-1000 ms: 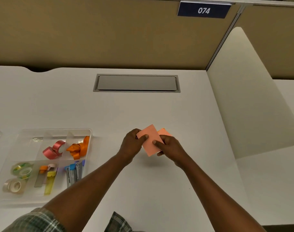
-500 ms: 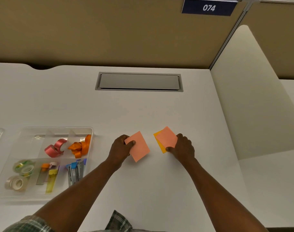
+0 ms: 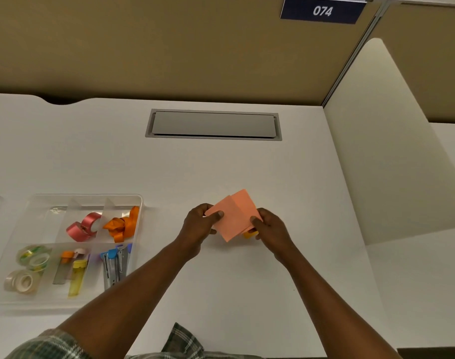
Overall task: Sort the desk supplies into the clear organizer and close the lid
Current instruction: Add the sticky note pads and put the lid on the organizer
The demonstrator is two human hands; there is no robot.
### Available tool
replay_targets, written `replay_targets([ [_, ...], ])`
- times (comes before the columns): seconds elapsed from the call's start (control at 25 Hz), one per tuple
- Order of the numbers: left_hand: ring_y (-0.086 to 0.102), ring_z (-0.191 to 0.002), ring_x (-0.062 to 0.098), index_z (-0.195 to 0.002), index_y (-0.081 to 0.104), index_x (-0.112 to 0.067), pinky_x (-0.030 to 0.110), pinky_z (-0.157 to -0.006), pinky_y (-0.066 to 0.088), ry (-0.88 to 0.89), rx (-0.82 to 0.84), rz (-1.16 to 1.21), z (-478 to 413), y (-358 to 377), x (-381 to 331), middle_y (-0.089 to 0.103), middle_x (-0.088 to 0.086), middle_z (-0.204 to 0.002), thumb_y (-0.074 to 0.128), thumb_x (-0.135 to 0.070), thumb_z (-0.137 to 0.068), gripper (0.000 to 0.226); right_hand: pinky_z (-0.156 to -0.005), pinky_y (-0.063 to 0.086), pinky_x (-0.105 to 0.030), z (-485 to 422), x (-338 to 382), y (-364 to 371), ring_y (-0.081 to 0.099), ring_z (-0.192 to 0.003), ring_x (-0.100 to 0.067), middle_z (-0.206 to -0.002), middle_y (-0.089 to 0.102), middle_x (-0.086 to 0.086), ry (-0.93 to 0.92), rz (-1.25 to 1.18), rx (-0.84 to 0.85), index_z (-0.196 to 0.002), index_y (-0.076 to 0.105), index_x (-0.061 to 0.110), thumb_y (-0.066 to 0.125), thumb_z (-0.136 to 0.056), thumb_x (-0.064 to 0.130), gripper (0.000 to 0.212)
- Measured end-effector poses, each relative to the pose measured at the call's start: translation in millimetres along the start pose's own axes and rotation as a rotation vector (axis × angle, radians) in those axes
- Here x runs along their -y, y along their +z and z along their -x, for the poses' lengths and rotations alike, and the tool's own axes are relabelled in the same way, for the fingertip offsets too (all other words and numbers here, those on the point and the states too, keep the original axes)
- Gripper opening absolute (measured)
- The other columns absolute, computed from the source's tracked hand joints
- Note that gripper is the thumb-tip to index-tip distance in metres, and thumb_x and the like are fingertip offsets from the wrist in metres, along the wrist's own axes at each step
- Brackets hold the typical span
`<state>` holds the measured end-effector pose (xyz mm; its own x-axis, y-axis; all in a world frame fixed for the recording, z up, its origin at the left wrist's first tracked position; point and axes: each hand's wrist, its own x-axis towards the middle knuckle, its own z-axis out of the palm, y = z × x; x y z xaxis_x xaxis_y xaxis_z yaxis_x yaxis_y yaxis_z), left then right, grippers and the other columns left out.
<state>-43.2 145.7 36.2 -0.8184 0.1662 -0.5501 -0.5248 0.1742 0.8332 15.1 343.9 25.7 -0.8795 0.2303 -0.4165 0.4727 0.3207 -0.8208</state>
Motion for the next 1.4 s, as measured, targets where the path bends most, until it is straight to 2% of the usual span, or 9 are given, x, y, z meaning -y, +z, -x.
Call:
replay_targets([
  [0.2,0.058,-0.098,0.026,-0.104,0.051,-0.018,0.043,-0.079,0.051,-0.020,-0.093,0.029,-2,2,0,0.058,0.008,-0.111,0.062,-0.011,-0.091,0.018,-0.067,0.055,-0.032,9,9,13,0.072,-0.081,-0.014,-0.094,0.074,0.003,0.055,-0.170,0.269,-0.101,0.069,0.029,0.044,-0.099,0.017,0.028],
  [0.32,0.058,-0.089,0.016,-0.118,0.048,-0.029,0.028,-0.066,0.047,-0.014,-0.129,0.013,1,-5,5,0.057,0.003,-0.106,0.063,-0.005,-0.090,0.039,-0.078,0.054,-0.041,0,1,18,0.069,-0.089,-0.022,-0.097,0.072,-0.003,0.000,0.121,-0.083,-0.099,0.069,0.021,0.052,-0.097,0.028,0.019],
  [0.4,0.058,-0.087,0.013,-0.125,0.046,-0.033,0.026,-0.064,0.046,-0.029,-0.132,0.020,3,-10,10,0.057,0.001,-0.101,0.064,-0.006,-0.090,0.048,-0.084,0.052,-0.040,-10,-6,15,0.062,-0.105,-0.027,-0.111,0.064,-0.006,0.034,0.420,-0.318,-0.114,0.064,0.017,0.061,-0.092,0.042,0.033],
  [0.52,0.059,-0.087,0.012,-0.126,0.048,-0.033,0.024,-0.064,0.046,-0.033,-0.149,0.007,4,-17,17,0.058,0.000,-0.100,0.066,-0.007,-0.089,0.048,-0.084,0.049,-0.040,-19,-9,15,0.055,-0.110,-0.030,-0.116,0.055,-0.010,0.183,0.737,-0.273,-0.119,0.052,0.010,0.074,-0.074,0.061,0.072],
  [0.64,0.060,-0.086,0.011,-0.125,0.049,-0.030,0.025,-0.064,0.046,-0.030,-0.160,0.016,5,-21,20,0.059,-0.001,-0.099,0.066,-0.007,-0.089,0.046,-0.088,0.047,-0.039,-26,-4,21,0.056,-0.112,-0.029,-0.119,0.057,-0.010,0.229,0.803,-0.227,-0.119,0.048,0.008,0.079,-0.068,0.061,0.080],
  [0.96,0.061,-0.095,0.021,-0.122,0.056,-0.022,0.030,-0.069,0.048,-0.034,-0.127,0.050,11,-25,18,0.061,0.006,-0.114,0.065,-0.006,-0.089,0.038,-0.090,0.051,-0.040,-23,-5,21,0.062,-0.111,-0.033,-0.119,0.064,-0.013,0.266,0.547,-0.164,-0.119,0.045,0.007,0.070,-0.087,0.027,0.044],
  [1.12,0.060,-0.096,0.023,-0.119,0.058,-0.022,0.031,-0.070,0.048,-0.042,-0.115,0.059,13,-26,23,0.062,0.007,-0.115,0.065,-0.005,-0.089,0.036,-0.087,0.050,-0.040,-8,-12,27,0.058,-0.110,-0.031,-0.121,0.059,-0.011,0.056,0.772,-0.264,-0.131,0.045,0.012,0.062,-0.090,0.030,0.048],
  [1.28,0.061,-0.094,0.020,-0.118,0.058,-0.022,0.030,-0.068,0.047,-0.049,-0.111,0.050,17,-26,30,0.062,0.005,-0.113,0.065,-0.005,-0.089,0.035,-0.089,0.046,-0.042,-6,-24,45,0.050,-0.116,-0.034,-0.134,0.048,-0.014,-0.147,0.933,-0.165,-0.139,0.043,0.008,0.062,-0.089,0.041,0.063],
  [1.4,0.061,-0.091,0.017,-0.119,0.059,-0.021,0.027,-0.065,0.047,-0.045,-0.112,0.041,19,-27,30,0.062,0.003,-0.110,0.064,-0.005,-0.089,0.035,-0.082,0.048,-0.042,-11,-21,49,0.053,-0.108,-0.036,-0.129,0.051,-0.020,-0.153,1.016,-0.213,-0.136,0.047,0.003,0.058,-0.091,0.021,0.050],
])
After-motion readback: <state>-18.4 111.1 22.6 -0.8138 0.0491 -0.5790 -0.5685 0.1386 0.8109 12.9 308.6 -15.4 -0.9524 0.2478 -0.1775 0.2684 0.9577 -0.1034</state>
